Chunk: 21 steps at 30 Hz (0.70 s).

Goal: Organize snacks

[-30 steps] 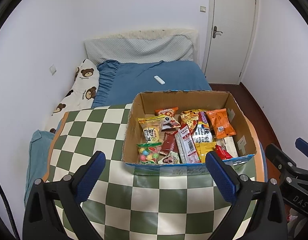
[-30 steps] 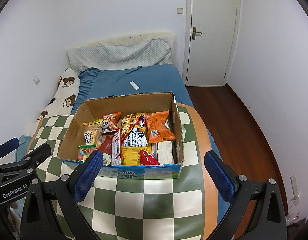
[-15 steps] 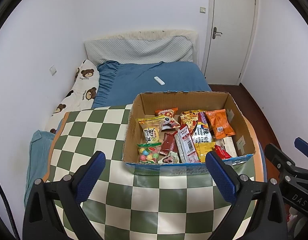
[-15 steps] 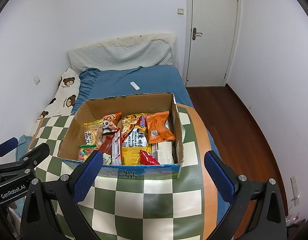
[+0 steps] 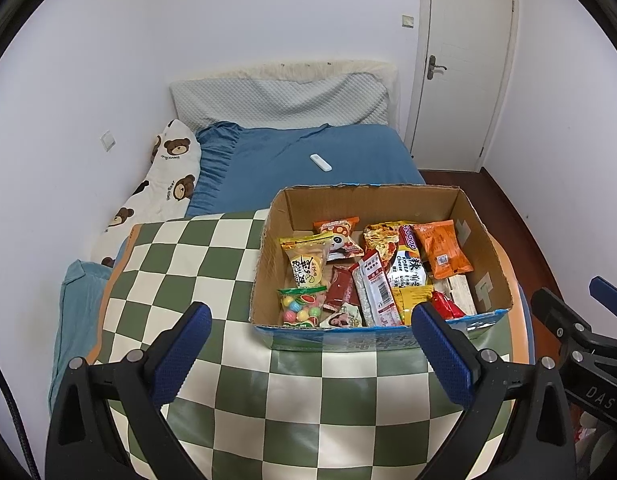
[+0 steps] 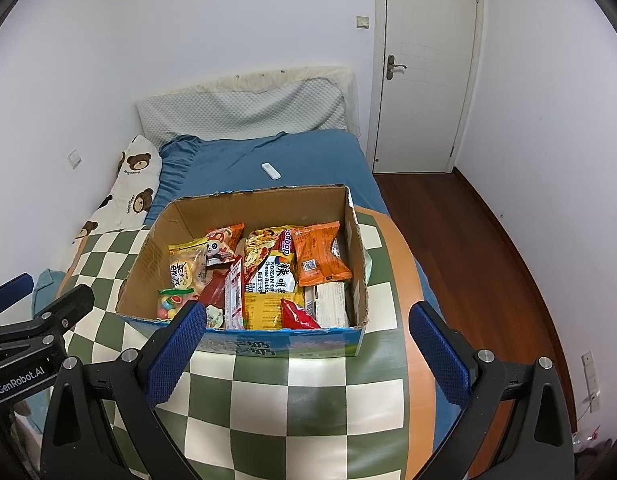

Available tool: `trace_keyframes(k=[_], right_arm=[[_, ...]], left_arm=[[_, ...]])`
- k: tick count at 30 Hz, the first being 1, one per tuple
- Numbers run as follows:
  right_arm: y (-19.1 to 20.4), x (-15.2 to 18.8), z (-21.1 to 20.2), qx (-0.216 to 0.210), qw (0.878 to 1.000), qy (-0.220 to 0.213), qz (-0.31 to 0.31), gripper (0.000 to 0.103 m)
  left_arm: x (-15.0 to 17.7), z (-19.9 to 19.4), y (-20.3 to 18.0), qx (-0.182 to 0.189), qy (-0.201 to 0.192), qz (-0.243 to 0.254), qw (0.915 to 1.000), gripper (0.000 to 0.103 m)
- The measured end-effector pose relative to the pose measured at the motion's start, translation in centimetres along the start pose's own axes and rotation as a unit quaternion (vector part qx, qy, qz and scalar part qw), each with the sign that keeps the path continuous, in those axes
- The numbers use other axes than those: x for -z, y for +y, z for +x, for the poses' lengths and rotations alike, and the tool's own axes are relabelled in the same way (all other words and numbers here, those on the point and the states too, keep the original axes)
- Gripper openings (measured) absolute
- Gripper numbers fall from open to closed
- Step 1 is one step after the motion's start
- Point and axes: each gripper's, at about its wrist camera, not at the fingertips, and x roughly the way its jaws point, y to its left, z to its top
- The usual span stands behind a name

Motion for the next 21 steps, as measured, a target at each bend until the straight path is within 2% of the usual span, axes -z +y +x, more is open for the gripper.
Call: trace_keyframes(k=[21], right_arm=[[-0.03,0.28,-0.08,-0.003,1.0,0.004,-0.007,0.103]], left_arm=[[0.29,-0.29,0.2,-0.002,0.0,-0.002,1.0,0.102]])
